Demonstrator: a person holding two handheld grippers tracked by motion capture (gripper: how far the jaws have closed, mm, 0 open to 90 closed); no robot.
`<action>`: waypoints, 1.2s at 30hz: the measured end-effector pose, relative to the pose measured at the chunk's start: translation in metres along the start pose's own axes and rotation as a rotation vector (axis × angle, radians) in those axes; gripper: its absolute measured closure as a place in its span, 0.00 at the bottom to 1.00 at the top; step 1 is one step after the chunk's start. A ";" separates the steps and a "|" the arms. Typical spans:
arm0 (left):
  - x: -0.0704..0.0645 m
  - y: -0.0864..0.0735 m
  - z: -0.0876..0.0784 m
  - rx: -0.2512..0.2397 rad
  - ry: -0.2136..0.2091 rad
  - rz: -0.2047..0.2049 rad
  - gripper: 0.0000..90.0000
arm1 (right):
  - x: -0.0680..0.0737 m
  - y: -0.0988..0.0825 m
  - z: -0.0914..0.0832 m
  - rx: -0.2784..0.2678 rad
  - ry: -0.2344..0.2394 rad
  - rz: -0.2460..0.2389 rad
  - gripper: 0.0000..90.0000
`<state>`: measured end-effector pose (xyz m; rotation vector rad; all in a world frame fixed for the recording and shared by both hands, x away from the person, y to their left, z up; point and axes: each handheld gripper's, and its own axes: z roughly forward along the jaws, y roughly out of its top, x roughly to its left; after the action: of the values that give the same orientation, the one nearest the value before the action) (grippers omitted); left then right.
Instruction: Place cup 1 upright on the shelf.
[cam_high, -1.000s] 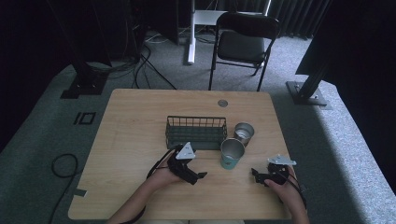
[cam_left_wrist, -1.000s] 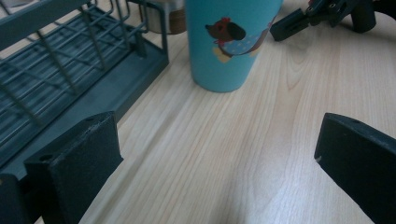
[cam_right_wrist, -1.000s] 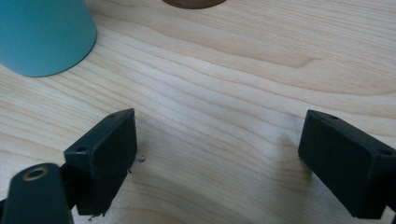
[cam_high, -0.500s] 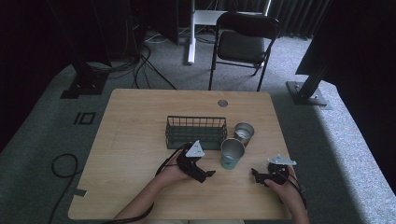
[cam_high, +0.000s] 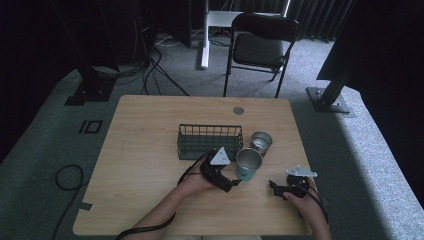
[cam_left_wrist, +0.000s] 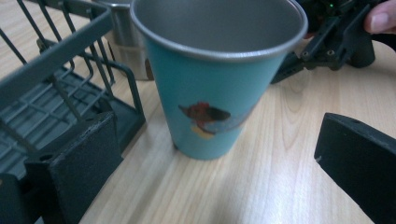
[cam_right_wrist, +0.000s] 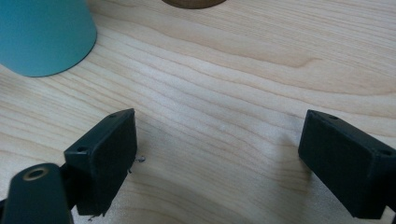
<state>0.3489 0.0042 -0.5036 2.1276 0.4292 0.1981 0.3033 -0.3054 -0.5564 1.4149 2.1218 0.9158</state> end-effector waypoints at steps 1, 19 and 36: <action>0.000 0.001 0.001 -0.004 -0.003 -0.005 0.01 | 0.000 0.000 0.000 0.000 0.000 0.000 0.12; 0.004 0.012 0.025 -0.023 -0.010 -0.011 0.01 | 0.000 0.000 0.000 0.000 0.000 0.001 0.12; 0.001 0.025 0.040 -0.029 0.004 -0.009 0.01 | 0.000 0.000 0.000 -0.001 0.000 -0.002 0.12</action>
<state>0.3681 -0.0392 -0.5051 2.0970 0.4357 0.2029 0.3034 -0.3055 -0.5565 1.4126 2.1216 0.9159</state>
